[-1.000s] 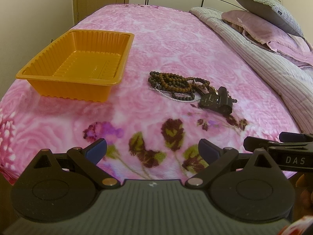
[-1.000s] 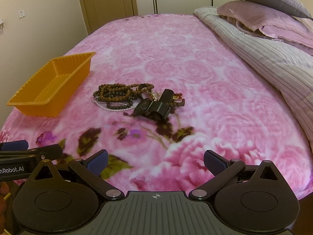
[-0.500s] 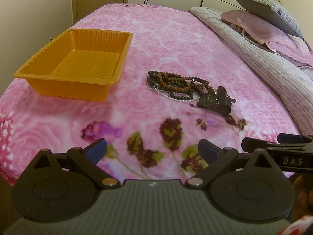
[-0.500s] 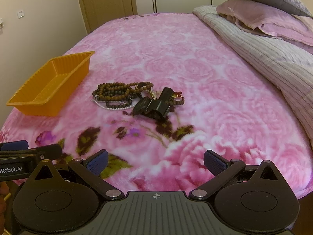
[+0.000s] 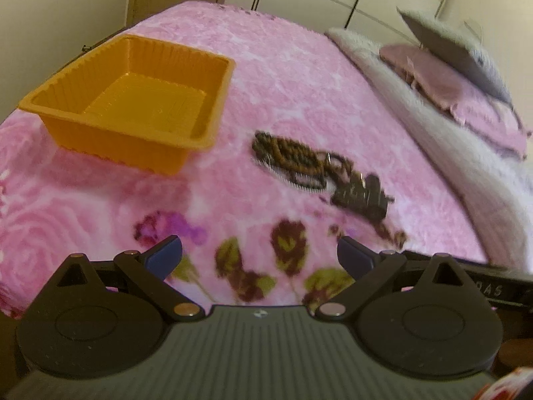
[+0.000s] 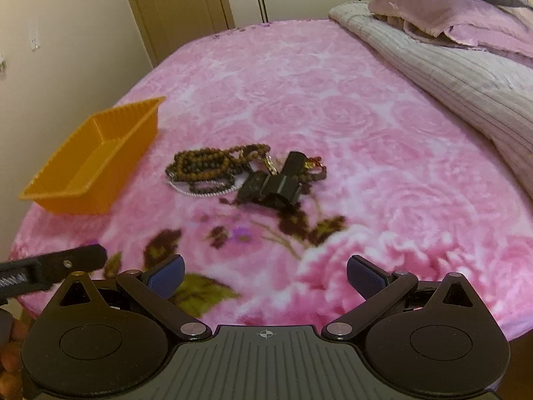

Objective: Organize jewelry
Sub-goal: 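Grasp the orange tray rim with the left tool while the right tool approaches the jewelry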

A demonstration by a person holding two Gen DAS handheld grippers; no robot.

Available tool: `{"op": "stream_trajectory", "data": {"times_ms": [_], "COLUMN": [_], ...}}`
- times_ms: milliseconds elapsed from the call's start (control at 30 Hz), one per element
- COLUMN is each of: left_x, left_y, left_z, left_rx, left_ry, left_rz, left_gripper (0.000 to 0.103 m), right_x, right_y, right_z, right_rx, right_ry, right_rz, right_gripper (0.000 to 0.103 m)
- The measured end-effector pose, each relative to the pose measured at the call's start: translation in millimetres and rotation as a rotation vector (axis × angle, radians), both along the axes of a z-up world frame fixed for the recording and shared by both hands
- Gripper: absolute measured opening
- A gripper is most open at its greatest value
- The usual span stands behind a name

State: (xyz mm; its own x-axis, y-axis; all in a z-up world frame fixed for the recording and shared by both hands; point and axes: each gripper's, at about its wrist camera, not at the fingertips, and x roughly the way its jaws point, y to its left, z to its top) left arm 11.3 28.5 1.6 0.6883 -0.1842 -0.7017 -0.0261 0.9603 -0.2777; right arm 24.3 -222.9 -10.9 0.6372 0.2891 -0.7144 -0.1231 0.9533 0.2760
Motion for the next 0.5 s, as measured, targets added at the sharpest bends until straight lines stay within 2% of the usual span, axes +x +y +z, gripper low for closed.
{"op": "stream_trajectory", "data": {"times_ms": [167, 300, 367, 500], "left_x": [6.0, 13.5, 21.4, 48.7], "left_y": [51.5, 106.7, 133.5, 180.2], "left_z": [17.9, 33.1, 39.2, 37.1], "left_rx": [-0.05, -0.014, 0.031, 0.062], "left_ry": [-0.043, -0.078, -0.094, -0.098], "left_rz": [0.07, 0.15, 0.187, 0.202], "left_gripper": [0.099, 0.099, 0.096, 0.092], "right_x": [10.8, 17.7, 22.9, 33.3], "right_y": [-1.1, -0.6, 6.7, 22.8], "right_z": [4.1, 9.3, 10.8, 6.1], "right_rx": [0.086, 0.134, 0.088, -0.013], "right_ry": [-0.036, -0.099, -0.135, -0.175], "right_rz": [-0.022, -0.076, -0.074, -0.015], "right_gripper": [0.103, 0.103, 0.103, 0.103]}}
